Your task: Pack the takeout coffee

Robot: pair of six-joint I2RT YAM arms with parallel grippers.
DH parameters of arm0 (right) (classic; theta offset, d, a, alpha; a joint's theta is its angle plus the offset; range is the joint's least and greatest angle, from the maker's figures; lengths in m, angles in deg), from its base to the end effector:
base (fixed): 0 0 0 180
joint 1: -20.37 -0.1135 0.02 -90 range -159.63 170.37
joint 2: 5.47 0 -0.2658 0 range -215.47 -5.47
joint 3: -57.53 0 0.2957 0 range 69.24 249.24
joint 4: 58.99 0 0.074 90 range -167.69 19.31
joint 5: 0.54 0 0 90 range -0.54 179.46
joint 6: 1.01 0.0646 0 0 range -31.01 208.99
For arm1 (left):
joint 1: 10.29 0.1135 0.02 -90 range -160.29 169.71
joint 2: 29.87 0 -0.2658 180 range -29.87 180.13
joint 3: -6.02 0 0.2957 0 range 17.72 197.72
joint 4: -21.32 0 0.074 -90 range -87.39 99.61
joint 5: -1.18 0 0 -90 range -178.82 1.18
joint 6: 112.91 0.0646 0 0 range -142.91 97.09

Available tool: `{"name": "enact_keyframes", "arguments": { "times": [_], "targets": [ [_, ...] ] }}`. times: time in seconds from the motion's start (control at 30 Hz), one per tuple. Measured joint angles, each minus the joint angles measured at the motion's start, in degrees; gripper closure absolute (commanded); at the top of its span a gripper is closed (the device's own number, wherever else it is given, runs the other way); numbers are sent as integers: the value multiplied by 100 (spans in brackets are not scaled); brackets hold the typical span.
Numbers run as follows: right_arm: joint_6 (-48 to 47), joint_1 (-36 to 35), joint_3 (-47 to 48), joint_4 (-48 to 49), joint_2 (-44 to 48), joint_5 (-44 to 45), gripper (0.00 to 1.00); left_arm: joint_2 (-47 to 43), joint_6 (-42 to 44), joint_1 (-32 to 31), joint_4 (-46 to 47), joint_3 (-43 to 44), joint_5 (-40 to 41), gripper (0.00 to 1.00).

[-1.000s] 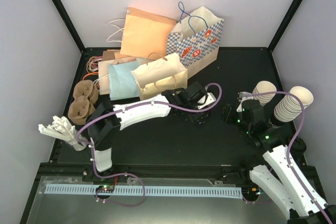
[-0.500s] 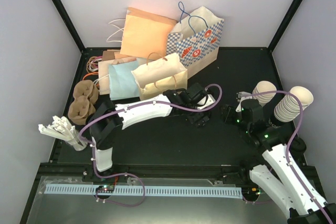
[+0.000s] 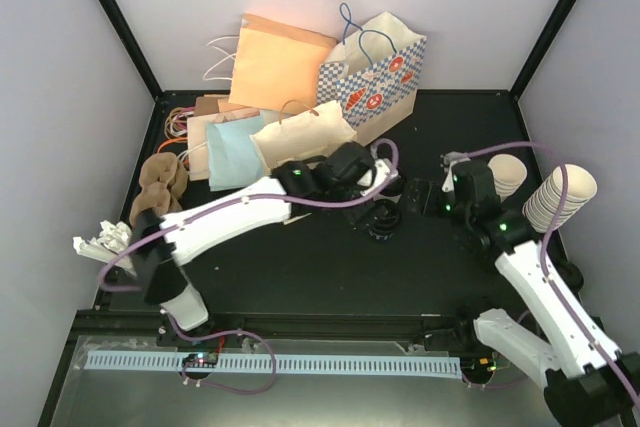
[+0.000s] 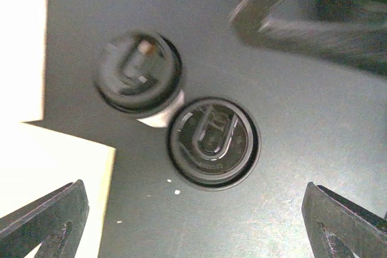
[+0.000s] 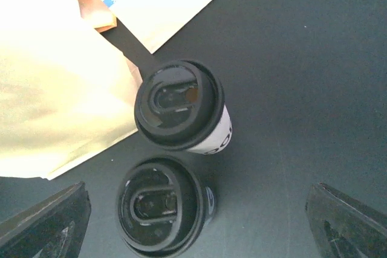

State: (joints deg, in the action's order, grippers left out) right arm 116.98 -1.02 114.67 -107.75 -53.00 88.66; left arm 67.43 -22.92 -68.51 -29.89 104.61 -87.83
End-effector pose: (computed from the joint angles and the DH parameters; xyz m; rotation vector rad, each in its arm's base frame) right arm 0.2227 0.0882 0.2714 0.1247 2.2948 0.4709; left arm 0.2320 -0.3723 0.2778 1.2041 2.1790 -0.4231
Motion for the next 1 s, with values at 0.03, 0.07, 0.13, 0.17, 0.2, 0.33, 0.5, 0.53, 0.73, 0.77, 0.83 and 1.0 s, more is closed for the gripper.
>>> {"name": "enact_keyframes", "arguments": {
  "times": [0.03, 0.07, 0.13, 0.17, 0.2, 0.33, 0.5, 0.53, 0.73, 0.77, 0.83, 1.0],
  "targets": [
    [-17, 0, 210, -90, -210, 0, 0, -280, -11, 0, -66, 2, 83, 1],
    [-28, 0, 457, -214, -461, 2, 0, -553, -15, 0, -94, 9, 184, 1],
    [-52, 0, 933, -404, -973, 0, 0, -1152, -17, 0, -101, 24, 411, 1],
    [-68, -2, 1099, -461, -1172, 0, 0, -1416, -17, 11, -103, 42, 516, 1],
    [-70, -2, 1246, -527, -1357, -2, 0, -1705, -17, 55, -111, 79, 621, 1],
    [-105, -31, 1709, -761, -2063, -68, 0, -2472, -20, 492, -157, 269, 787, 1],
    [-232, -229, 2354, -997, -2968, -9, 2, -2861, -22, 1609, -455, 299, 907, 1],
    [-264, -278, 2450, -1016, -3110, 20, 2, -2868, -22, 1735, -525, 291, 896, 1],
    [-433, -455, 2966, -1169, -3864, 105, 6, -2868, -61, 3211, -603, 74, 476, 1],
    [-463, -463, 3021, -1202, -3945, 133, 6, -2868, -92, 3399, -597, 17, 400, 1],
    [-509, -485, 3156, -1270, -4118, 219, 6, -2868, -151, 3624, -577, -103, 254, 1],
    [-570, -562, 3467, -1443, -4564, 472, 5, -2868, -243, 3773, -496, -433, -55, 1]
  ]
}}
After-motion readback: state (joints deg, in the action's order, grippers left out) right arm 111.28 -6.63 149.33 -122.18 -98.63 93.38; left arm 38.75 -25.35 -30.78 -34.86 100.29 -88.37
